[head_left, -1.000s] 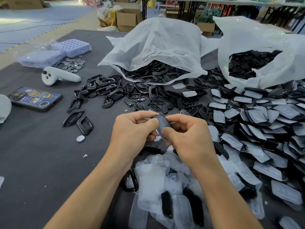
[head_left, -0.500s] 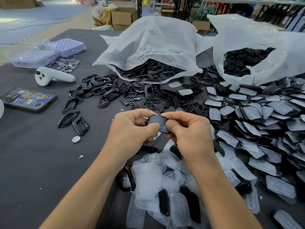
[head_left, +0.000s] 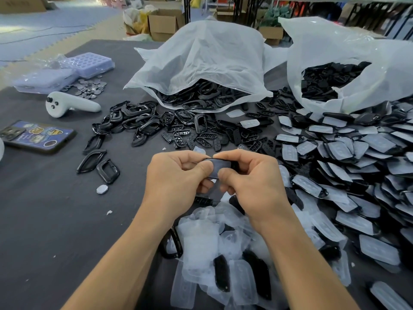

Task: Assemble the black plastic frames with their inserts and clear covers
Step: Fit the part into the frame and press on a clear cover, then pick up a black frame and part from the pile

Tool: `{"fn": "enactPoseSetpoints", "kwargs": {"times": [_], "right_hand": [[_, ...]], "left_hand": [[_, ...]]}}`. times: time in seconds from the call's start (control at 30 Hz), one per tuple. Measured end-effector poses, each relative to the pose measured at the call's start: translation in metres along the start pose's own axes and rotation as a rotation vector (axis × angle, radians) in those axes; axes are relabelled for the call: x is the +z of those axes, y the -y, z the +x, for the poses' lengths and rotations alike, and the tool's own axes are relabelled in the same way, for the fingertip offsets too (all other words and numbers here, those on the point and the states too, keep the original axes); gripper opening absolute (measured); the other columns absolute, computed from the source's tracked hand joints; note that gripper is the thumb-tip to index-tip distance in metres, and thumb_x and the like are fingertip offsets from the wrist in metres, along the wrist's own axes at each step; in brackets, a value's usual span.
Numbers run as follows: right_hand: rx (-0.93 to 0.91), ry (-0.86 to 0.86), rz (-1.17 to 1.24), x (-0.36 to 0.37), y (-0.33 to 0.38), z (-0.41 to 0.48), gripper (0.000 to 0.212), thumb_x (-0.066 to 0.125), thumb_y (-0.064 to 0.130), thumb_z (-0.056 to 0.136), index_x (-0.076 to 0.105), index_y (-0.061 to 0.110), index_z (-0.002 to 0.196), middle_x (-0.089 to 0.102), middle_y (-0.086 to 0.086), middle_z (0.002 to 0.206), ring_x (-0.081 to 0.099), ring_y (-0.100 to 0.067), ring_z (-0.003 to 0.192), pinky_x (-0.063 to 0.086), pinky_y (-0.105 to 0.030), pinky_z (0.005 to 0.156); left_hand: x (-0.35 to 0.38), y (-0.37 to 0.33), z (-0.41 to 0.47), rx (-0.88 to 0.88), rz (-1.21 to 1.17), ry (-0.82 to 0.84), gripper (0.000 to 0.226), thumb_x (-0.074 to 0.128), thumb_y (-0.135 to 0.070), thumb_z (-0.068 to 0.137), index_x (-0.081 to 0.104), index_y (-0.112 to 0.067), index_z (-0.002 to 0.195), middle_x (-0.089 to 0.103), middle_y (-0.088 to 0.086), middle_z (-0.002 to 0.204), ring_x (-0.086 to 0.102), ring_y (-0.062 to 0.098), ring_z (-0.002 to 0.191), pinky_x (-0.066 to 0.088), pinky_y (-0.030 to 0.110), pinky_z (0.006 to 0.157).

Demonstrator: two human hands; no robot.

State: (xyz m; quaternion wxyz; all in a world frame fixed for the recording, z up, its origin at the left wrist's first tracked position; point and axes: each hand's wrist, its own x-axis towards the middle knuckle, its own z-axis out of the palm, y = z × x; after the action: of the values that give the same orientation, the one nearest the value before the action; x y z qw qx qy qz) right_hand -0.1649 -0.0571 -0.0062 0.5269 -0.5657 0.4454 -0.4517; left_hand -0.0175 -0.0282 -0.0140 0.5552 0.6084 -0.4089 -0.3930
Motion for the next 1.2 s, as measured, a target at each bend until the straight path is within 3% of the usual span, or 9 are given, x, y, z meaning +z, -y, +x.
{"fn": "enactPoseSetpoints", "kwargs": {"times": [0.23, 0.33, 0.43, 0.57, 0.67, 0.77, 0.9, 1.03, 1.2], "right_hand": [[-0.022, -0.135, -0.017, 0.008, -0.004, -0.003, 0.013, 0.075, 0.016, 0.081, 0.077, 0.028, 0.086, 0.076, 0.001, 0.072, 0.072, -0.015, 0.063, 0.059, -0.035, 0.061], [-0.025, -0.102, -0.032, 0.009, -0.003, -0.003, 0.014, 0.075, 0.011, 0.089, 0.078, 0.022, 0.080, 0.076, 0.000, 0.069, 0.071, -0.013, 0.060, 0.057, -0.031, 0.056], [-0.029, -0.079, -0.040, 0.008, 0.000, -0.003, 0.016, 0.075, 0.009, 0.090, 0.078, 0.018, 0.077, 0.065, -0.001, 0.054, 0.053, -0.010, 0.044, 0.044, -0.022, 0.043], [0.044, 0.017, 0.127, 0.004, 0.005, -0.001, 0.016, 0.067, -0.002, 0.093, 0.076, 0.010, 0.089, 0.065, -0.005, 0.059, 0.056, -0.015, 0.045, 0.044, -0.021, 0.043], [0.029, 0.058, 0.146, 0.003, 0.004, -0.003, 0.028, 0.063, -0.010, 0.090, 0.075, 0.013, 0.099, 0.064, -0.008, 0.057, 0.055, -0.017, 0.047, 0.048, -0.024, 0.046], [0.013, 0.013, 0.060, 0.005, 0.004, -0.004, 0.031, 0.064, -0.008, 0.088, 0.076, 0.020, 0.092, 0.064, -0.007, 0.053, 0.053, -0.014, 0.042, 0.046, -0.023, 0.045], [-0.084, 0.020, -0.346, 0.000, 0.000, -0.007, 0.033, 0.082, 0.019, 0.077, 0.074, 0.038, 0.103, 0.074, 0.008, 0.079, 0.070, -0.010, 0.068, 0.059, -0.028, 0.066], [-0.169, -0.062, -0.626, 0.003, 0.002, -0.012, 0.041, 0.088, 0.033, 0.071, 0.074, 0.044, 0.108, 0.061, 0.022, 0.081, 0.063, -0.004, 0.075, 0.048, -0.012, 0.067], [-0.220, -0.198, -0.882, -0.022, 0.009, -0.004, 0.033, 0.085, 0.036, 0.074, 0.078, 0.033, 0.106, 0.057, 0.027, 0.080, 0.061, -0.012, 0.089, 0.052, -0.044, 0.093]], "left_hand": [[0.003, 0.001, -0.006, 0.098, 0.053, -0.037, 0.005, 0.077, -0.022, 0.085, 0.079, -0.027, 0.084, 0.077, 0.005, 0.067, 0.072, 0.021, 0.053, 0.059, 0.033, 0.051], [0.006, -0.001, -0.010, 0.131, 0.068, -0.034, 0.010, 0.074, -0.024, 0.088, 0.079, -0.025, 0.079, 0.075, 0.004, 0.064, 0.072, 0.022, 0.051, 0.062, 0.038, 0.053], [0.006, -0.001, -0.011, 0.142, 0.074, -0.095, 0.025, 0.074, -0.012, 0.094, 0.077, -0.018, 0.070, 0.070, 0.003, 0.054, 0.067, 0.018, 0.041, 0.052, 0.025, 0.040], [0.009, 0.000, -0.011, 0.187, 0.100, -0.160, 0.022, 0.073, -0.017, 0.094, 0.078, -0.028, 0.075, 0.073, 0.002, 0.059, 0.071, 0.026, 0.049, 0.061, 0.043, 0.045], [0.009, 0.002, -0.007, 0.240, 0.175, -0.205, 0.022, 0.072, -0.023, 0.095, 0.076, -0.035, 0.077, 0.070, -0.006, 0.055, 0.061, 0.011, 0.041, 0.050, 0.025, 0.040], [0.010, 0.004, -0.007, 0.241, 0.181, -0.215, 0.020, 0.071, -0.024, 0.094, 0.075, -0.036, 0.078, 0.070, -0.009, 0.055, 0.055, 0.003, 0.037, 0.041, 0.014, 0.040], [0.005, 0.007, -0.002, 0.203, 0.222, -0.223, 0.026, 0.074, -0.021, 0.093, 0.075, -0.032, 0.069, 0.068, -0.012, 0.054, 0.053, -0.001, 0.040, 0.041, 0.013, 0.042], [0.000, 0.008, 0.003, 0.107, 0.215, -0.159, 0.027, 0.074, -0.022, 0.094, 0.076, -0.025, 0.067, 0.064, -0.008, 0.047, 0.050, 0.003, 0.036, 0.038, 0.014, 0.040], [-0.011, 0.009, 0.006, 0.137, 0.293, -0.270, 0.019, 0.070, -0.045, 0.089, 0.077, -0.038, 0.073, 0.070, -0.012, 0.055, 0.055, -0.003, 0.041, 0.042, 0.009, 0.046]]}}
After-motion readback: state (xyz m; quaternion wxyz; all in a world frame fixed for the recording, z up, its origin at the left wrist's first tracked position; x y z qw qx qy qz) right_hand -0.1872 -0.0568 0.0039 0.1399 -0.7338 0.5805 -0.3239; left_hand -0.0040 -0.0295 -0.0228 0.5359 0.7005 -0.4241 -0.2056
